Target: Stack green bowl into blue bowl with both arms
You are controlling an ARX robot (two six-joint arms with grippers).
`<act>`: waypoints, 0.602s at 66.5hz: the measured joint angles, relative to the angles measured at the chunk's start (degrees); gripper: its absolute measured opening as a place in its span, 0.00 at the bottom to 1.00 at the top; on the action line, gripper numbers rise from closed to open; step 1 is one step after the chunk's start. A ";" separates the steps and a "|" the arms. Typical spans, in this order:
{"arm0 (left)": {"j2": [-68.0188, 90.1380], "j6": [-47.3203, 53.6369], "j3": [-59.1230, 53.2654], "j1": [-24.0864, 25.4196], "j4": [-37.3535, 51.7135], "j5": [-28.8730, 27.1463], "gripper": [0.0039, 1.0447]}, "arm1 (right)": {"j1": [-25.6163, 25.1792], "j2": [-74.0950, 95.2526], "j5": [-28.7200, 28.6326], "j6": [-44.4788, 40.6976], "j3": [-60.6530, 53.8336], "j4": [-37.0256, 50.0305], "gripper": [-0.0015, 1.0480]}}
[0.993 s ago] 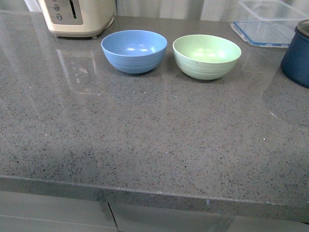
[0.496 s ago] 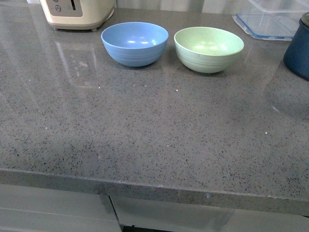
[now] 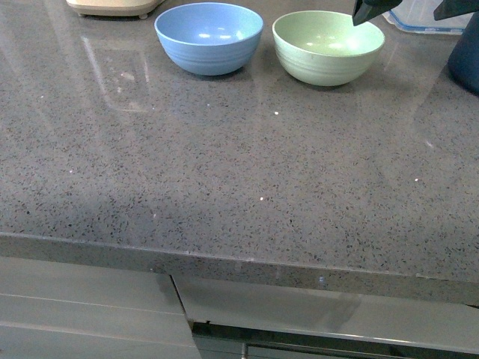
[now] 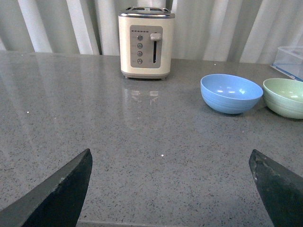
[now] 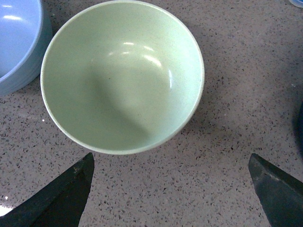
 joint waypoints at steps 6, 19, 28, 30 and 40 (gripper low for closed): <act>0.00 0.00 0.00 0.00 0.00 -0.02 0.94 | -0.22 2.75 -0.46 -0.46 2.91 -0.42 0.90; 0.00 0.00 0.00 0.00 0.00 -0.02 0.94 | -0.98 8.76 -0.98 -1.88 10.80 -2.05 0.90; -0.02 0.00 0.00 0.00 0.00 0.00 0.94 | -1.53 13.51 -1.62 -2.97 17.07 -3.54 0.90; -0.02 0.00 0.00 0.00 0.00 -0.02 0.94 | -1.64 14.43 -1.66 -3.08 18.14 -3.80 0.90; -0.02 0.00 0.00 0.00 0.00 -0.02 0.94 | -1.86 17.03 -2.12 -3.37 20.92 -4.42 0.90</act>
